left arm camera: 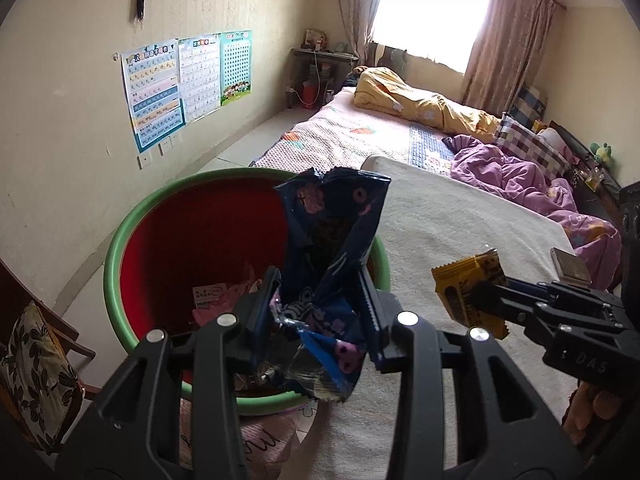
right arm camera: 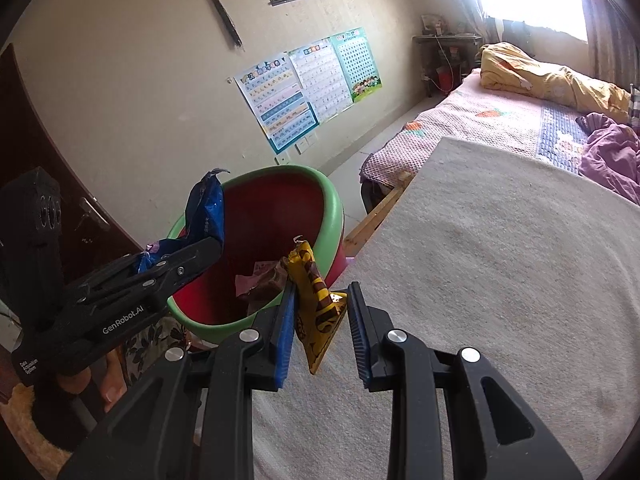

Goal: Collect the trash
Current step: 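Carry the blue wrapper and yellow wrapper over the red bucket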

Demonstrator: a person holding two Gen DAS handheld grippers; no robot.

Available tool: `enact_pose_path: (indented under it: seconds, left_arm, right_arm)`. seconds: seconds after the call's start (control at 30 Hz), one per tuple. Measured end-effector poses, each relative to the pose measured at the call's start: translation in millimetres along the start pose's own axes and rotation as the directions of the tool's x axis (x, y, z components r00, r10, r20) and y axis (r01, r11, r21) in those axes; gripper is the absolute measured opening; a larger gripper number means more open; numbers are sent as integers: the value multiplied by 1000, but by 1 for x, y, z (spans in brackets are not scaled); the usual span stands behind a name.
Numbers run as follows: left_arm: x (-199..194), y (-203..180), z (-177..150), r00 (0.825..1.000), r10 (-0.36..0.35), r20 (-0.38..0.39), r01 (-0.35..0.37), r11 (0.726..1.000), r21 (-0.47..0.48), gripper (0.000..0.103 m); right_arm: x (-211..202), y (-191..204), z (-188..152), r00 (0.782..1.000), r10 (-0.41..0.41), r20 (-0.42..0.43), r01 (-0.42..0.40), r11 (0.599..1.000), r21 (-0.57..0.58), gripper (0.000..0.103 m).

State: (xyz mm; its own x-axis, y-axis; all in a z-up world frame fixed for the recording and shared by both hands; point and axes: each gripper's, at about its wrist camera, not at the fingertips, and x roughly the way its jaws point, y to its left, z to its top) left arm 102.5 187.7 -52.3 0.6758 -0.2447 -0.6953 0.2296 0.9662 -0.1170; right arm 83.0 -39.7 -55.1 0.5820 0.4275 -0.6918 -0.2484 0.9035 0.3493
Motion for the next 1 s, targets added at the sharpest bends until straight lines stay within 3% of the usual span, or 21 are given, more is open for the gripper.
enact_pose_path:
  seconds: [1.0]
  left_arm:
    - [30, 50, 10, 999, 32, -40, -31, 999, 23, 37]
  right_arm:
    - [42, 44, 20, 1000, 1, 8, -1, 1000, -19, 26]
